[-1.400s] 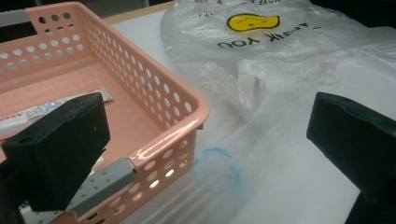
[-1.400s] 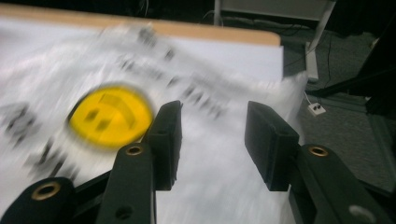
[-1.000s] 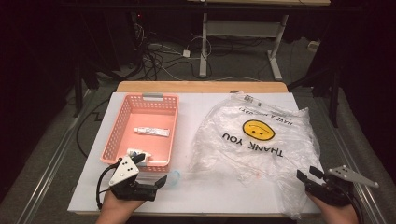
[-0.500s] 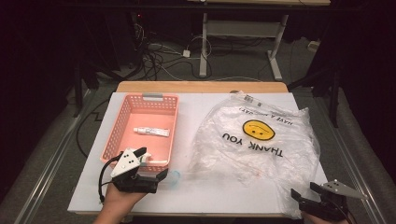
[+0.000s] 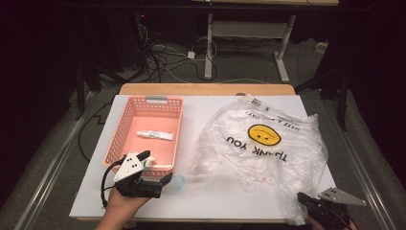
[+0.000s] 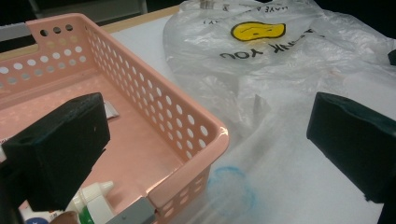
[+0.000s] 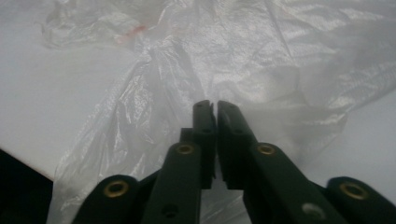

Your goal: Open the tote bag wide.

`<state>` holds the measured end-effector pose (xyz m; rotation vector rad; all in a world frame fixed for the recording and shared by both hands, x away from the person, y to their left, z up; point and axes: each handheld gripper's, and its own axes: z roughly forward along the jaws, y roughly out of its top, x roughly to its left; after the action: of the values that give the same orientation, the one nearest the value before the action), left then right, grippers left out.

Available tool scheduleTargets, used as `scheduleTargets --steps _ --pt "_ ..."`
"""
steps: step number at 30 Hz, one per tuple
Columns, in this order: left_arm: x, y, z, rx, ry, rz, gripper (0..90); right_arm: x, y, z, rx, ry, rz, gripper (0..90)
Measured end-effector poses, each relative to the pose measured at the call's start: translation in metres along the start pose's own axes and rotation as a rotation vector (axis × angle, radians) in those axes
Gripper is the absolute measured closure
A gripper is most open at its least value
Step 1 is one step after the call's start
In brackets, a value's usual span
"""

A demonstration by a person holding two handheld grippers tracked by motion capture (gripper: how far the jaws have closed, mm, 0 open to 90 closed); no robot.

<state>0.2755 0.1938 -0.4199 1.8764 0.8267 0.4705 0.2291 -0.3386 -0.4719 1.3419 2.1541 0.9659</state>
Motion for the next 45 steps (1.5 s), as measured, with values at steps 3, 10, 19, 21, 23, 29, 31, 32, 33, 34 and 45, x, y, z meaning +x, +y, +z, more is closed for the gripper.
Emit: scheduleTargets --steps 3,10,19,21,23,29,31,32,33,34,45 --pt "0.001 0.0 0.0 0.0 0.0 -0.004 0.0 0.009 0.005 -0.001 -0.014 0.034 -0.028 89.8" --pt "0.002 0.0 0.0 -0.002 -0.002 -0.011 0.0 0.038 0.015 0.001 -0.047 0.1 -0.101 89.7" --pt "0.003 -0.001 0.001 0.0 -0.003 -0.016 0.0 0.061 0.022 0.009 -0.048 0.172 -0.159 89.6" --pt "0.002 -0.001 0.002 0.004 -0.004 -0.013 0.0 0.063 0.023 0.008 -0.053 0.185 -0.16 83.6" --pt "0.003 -0.001 0.002 0.002 -0.004 -0.012 0.0 0.062 0.024 0.004 -0.074 0.192 -0.147 77.2" --pt "0.002 -0.001 0.002 0.006 0.003 -0.015 0.0 0.035 0.036 -0.014 -0.176 0.105 -0.091 66.4" --pt "0.001 -0.001 0.003 0.009 0.004 -0.015 0.0 0.017 0.044 -0.01 -0.177 0.046 -0.079 65.9" --pt "0.001 -0.001 0.004 0.008 0.004 -0.015 0.0 0.004 0.049 -0.006 -0.177 0.012 -0.067 65.9" --pt "0.001 -0.001 0.004 0.009 0.002 -0.017 0.0 -0.01 0.055 -0.001 -0.175 -0.015 -0.05 66.0" --pt "0.001 0.0 0.005 0.011 0.0 -0.013 0.0 -0.023 0.062 0.005 -0.174 -0.044 -0.03 66.2" --pt "0.001 0.0 0.003 0.005 -0.003 -0.01 0.0 -0.143 0.126 0.081 -0.12 -0.234 0.147 49.1"
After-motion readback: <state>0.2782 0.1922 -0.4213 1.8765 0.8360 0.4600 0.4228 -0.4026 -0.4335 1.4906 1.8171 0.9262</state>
